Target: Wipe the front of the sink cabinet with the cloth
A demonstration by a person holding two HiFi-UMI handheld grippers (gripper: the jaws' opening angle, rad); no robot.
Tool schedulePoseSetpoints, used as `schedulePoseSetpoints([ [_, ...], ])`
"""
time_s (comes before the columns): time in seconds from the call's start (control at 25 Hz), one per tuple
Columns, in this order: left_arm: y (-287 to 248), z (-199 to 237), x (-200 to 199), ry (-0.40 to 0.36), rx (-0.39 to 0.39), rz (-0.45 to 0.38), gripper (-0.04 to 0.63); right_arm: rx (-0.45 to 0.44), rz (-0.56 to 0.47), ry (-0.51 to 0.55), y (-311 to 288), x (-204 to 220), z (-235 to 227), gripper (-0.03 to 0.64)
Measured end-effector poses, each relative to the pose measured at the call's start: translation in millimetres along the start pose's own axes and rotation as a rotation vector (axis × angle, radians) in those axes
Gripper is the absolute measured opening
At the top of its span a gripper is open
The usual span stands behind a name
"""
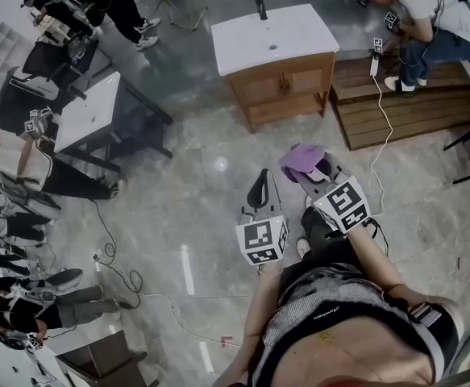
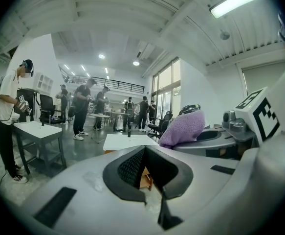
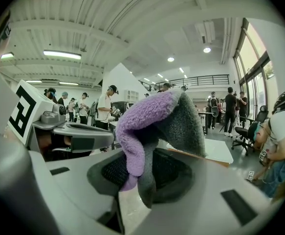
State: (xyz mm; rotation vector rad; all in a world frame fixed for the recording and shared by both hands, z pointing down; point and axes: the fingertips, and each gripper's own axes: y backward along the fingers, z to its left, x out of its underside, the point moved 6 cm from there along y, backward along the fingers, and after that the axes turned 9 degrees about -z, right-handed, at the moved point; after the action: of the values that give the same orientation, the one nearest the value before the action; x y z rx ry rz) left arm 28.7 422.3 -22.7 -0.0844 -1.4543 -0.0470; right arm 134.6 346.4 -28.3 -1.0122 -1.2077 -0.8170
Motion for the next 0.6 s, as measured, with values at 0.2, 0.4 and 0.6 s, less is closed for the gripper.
schedulePoseSetpoints([
  [0.2,-39,6,-2,-0.002,-0.003,0.008,0.0,-0.005,-0.015,-0.005,-25,-5,-33,0.161],
  [0.4,-87,10,-10,-0.011,-0.004,0.005,0.0,-0.022,-0.034,-0.014,-51,-14,-71,0.161],
  [0.6,-128,10,-13,-0.026,-0.007,0.014,0.0,-0.04,-0.033,-0.02,-71,-17,-106,0.161],
])
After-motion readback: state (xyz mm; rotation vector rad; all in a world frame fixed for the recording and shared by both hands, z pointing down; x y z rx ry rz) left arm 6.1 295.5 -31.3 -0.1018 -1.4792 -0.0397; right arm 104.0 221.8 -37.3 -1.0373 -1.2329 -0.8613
